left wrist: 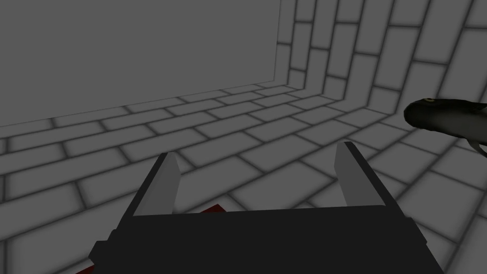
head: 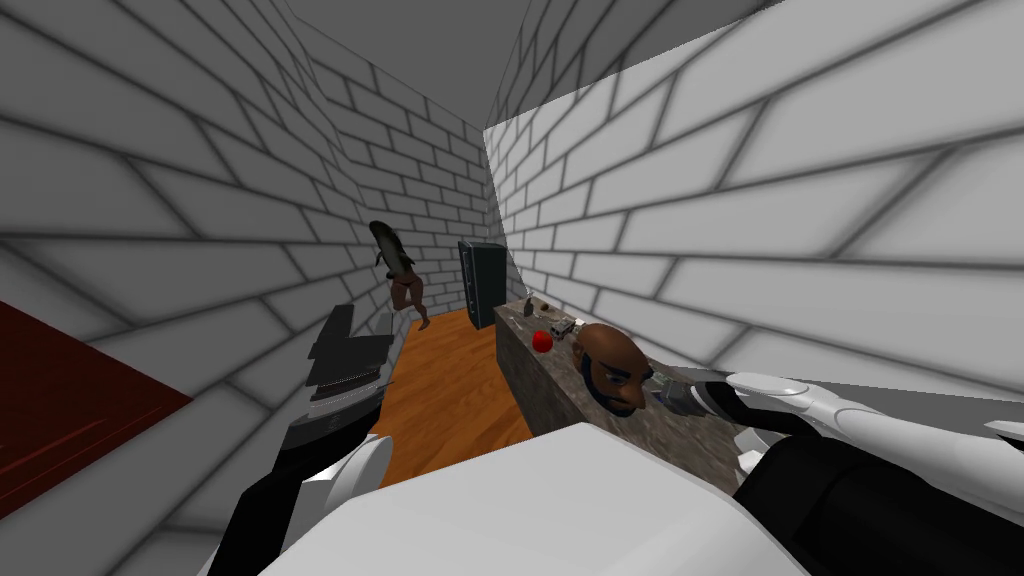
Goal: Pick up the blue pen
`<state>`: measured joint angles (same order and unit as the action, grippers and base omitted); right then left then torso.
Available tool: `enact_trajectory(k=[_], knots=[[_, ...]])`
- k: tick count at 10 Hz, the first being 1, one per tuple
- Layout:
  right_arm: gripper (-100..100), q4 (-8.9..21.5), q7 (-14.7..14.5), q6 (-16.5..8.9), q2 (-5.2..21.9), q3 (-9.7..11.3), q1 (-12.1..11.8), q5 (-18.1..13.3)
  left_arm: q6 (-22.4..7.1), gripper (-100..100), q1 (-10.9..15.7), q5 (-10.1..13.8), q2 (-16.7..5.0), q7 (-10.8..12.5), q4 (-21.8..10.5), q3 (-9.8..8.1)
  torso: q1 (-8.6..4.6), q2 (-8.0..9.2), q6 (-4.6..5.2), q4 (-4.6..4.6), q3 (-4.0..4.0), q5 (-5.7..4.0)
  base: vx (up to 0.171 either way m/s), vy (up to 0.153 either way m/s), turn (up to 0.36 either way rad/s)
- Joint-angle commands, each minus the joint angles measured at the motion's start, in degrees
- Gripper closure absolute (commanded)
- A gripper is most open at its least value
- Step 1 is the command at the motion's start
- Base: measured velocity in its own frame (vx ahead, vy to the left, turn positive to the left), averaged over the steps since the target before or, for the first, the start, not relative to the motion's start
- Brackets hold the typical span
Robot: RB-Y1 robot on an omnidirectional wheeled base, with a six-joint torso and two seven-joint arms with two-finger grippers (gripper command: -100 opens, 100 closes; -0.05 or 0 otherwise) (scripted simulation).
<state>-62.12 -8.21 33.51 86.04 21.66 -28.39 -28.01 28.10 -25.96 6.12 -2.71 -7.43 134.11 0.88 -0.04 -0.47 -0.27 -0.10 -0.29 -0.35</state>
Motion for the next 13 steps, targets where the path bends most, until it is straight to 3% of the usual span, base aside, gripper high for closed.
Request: enact_trajectory(k=[1, 2, 4, 8, 10, 12, 13], knots=[[0, 0.0, 0.0, 0.0, 0.0, 0.0, 0.0, 0.0, 0.0, 0, 0.0, 0.0, 0.0, 0.0, 0.0, 0.00, 0.00, 0.00, 0.00, 0.00, 0.00, 0.00, 0.000, 0.000, 0.000], [-100, 0.9, 0.5, 0.2, 1.7, -1.2, 0.8, 0.3, 0.0, 0, 0.0, 0.0, 0.0, 0.0, 0.0, 0.00, -0.01, 0.00, 0.00, 0.00, 0.00, -0.01, -0.024, 0.057, 0.045], [-100, 0.9, 0.5, 0.2, 1.7, -1.2, 0.8, 0.3, 0.0, 0, 0.0, 0.0, 0.0, 0.0, 0.0, 0.01, 0.27, 0.06, -0.01, 0.01, 0.04, 0.06, -0.019, 0.061, 0.015], [-100, 3.8, 3.2, 2.2, 5.8, -2.0, 0.6, 0.0, 0.0, 0, 0.0, 0.0, 0.0, 0.0, 0.0, 0.00, 0.13, -0.03, 0.00, -0.01, -0.02, 0.03, 0.003, 0.037, 0.074], [-100, 4.9, 5.4, 4.1, 8.1, -0.6, -1.2, -0.4, 0.0, 0, 0.0, 0.0, 0.0, 0.0, 0.0, 0.00, 0.12, -0.19, -0.05, -0.05, -0.11, 0.03, 0.065, 0.026, 0.174], [-100, 5.4, 7.3, 5.6, 9.2, 1.3, -3.2, -0.4, 0.0, 0, 0.0, 0.0, 0.0, 0.0, 0.0, 0.00, -0.01, -0.36, -0.03, -0.09, -0.21, 0.00, 0.094, -0.010, 0.146], [-100, 5.4, 7.3, 5.6, 9.2, 1.3, -3.2, -0.4, 0.0, 0, 0.0, 0.0, 0.0, 0.0, 0.0, 0.00, -0.08, -0.38, -0.03, -0.10, -0.23, -0.04, 0.063, -0.016, 0.067]])
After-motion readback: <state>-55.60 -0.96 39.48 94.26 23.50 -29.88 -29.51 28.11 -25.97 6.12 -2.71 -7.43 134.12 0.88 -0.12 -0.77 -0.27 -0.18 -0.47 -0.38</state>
